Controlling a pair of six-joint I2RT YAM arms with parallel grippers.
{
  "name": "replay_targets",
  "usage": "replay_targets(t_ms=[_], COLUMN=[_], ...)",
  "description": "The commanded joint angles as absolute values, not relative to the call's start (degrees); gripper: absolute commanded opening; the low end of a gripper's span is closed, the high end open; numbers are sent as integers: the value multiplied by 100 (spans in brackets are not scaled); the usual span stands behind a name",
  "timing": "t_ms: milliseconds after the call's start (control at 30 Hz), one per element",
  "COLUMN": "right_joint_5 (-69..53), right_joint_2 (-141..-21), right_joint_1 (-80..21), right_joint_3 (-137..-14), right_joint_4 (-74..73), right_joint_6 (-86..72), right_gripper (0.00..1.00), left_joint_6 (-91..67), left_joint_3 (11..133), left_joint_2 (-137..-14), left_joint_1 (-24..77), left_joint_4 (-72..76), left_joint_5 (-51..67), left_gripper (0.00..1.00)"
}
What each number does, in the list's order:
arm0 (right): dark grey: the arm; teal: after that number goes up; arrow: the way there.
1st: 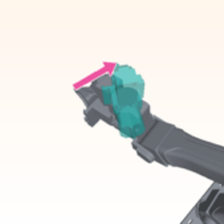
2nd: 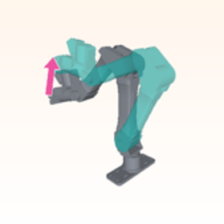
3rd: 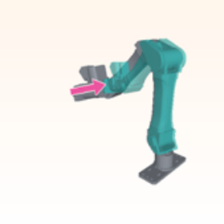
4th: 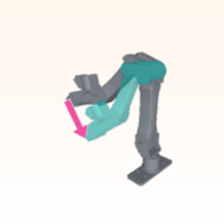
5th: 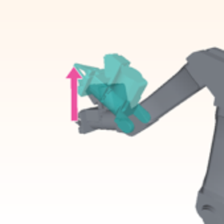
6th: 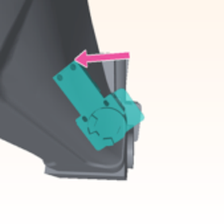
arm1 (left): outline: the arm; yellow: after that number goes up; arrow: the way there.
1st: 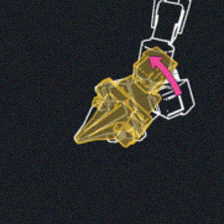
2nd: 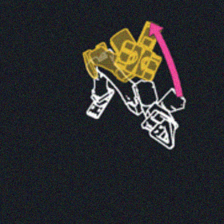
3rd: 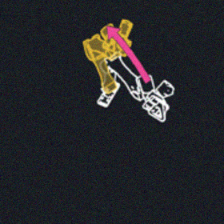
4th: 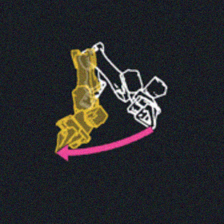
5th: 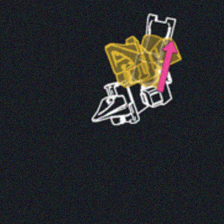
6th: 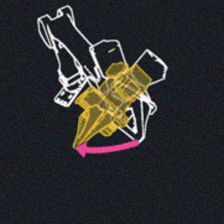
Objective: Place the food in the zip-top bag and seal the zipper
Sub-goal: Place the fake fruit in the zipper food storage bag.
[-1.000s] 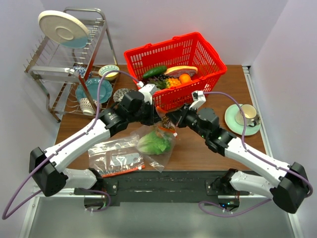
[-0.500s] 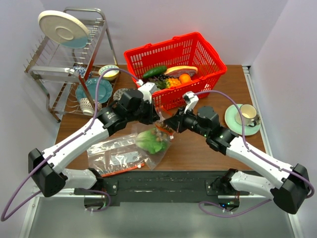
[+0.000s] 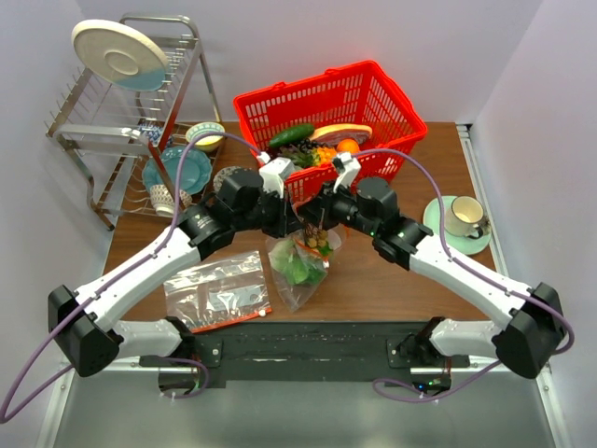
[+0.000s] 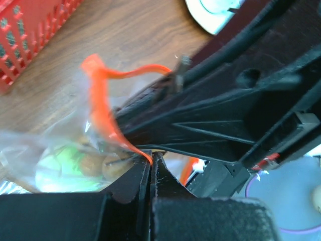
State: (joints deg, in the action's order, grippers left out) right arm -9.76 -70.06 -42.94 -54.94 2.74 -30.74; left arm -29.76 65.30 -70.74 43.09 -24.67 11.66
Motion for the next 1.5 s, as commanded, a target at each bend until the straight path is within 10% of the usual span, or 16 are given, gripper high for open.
replay_targets(t_ms=[0, 467, 833, 1467], right_joint_5=[-1897, -2408, -2268, -1038], right_joint_2=[-7110, -7031, -6574, -6592], right_joint_1=[-4324, -4298, -4298, -4298], right_joint_3=[-5950, -5001, -4659, -4140], right_joint_4=[843, 861, 44, 1318], right_joint_6=[-2157, -1195, -1020, -2838], right_gripper=[0, 0, 59, 77], left_joint_6=[-2813, -2672, -2584, -2733], left_joint_3=[6539, 7154, 7268, 7084], left_joint_2=[-6926, -6811, -6873, -6750], left_joint_1=[4333, 4333, 4342, 4333], left_joint_4=[-2004, -2918, -3059, -2742], left_joint_5=[1828, 889, 729, 1046], left_gripper=[0, 0, 0, 0])
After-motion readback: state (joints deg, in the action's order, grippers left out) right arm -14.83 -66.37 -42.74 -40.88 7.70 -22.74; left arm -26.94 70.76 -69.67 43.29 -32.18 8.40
